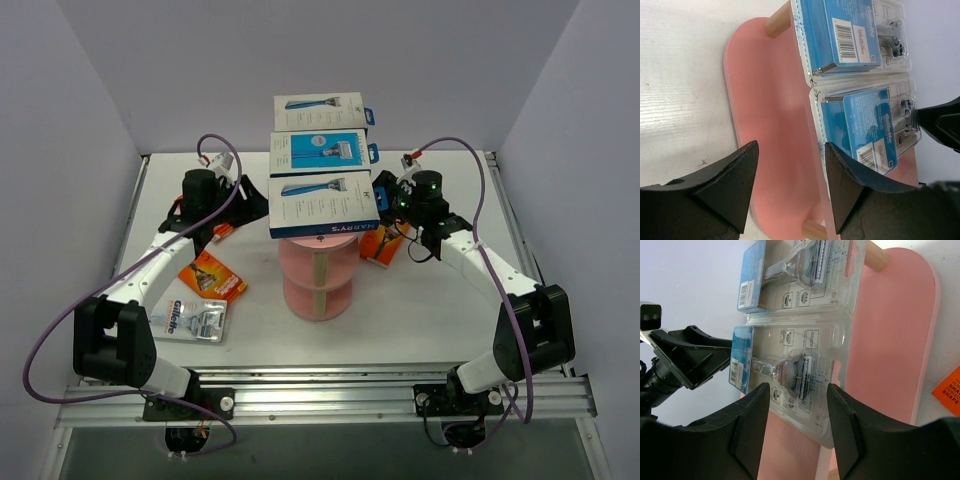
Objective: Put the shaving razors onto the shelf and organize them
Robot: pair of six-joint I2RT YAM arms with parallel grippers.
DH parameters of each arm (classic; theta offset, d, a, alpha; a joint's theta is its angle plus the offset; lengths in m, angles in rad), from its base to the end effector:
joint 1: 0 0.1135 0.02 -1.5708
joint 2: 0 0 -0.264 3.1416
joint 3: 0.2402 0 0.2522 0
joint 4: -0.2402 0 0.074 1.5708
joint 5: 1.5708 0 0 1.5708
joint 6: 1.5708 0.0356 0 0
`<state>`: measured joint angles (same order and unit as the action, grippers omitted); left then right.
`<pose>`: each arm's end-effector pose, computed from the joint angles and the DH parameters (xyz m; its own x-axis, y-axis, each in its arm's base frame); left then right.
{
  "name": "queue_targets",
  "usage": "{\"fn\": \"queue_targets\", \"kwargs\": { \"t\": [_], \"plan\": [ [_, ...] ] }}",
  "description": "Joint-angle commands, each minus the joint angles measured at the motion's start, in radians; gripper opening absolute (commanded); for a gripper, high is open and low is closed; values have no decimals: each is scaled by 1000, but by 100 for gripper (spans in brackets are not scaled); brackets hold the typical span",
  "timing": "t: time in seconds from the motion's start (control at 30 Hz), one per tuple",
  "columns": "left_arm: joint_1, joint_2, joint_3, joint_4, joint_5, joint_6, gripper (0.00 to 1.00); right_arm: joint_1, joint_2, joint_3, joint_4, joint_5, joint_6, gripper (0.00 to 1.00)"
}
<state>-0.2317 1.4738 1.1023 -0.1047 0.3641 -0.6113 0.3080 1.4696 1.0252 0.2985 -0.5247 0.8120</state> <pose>0.3278 -0.0904 0.2941 -0.6653 -0.3941 -0.6341 0.1719 0.7457 -0.6438 0.3224 0.1213 0.3098 -0.6284 0.4591 -0.6279 -0.4050 0.4961 0.7681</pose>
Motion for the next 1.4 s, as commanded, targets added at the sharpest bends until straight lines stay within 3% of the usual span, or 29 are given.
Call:
{"fn": "queue_targets", "kwargs": {
  "t": [0.0,1.07,1.37],
  "plan": [
    [6,-35,45,-1,10,21,64,-7,-11,-1,-53,-24,4,46],
    [40,-64,60,-41,24,36,66,-56,-43,3,-4,-78,36,44],
    [51,-72,57,-47,33,41,66,-49,-43,-19,39,-98,59,39]
  ]
}}
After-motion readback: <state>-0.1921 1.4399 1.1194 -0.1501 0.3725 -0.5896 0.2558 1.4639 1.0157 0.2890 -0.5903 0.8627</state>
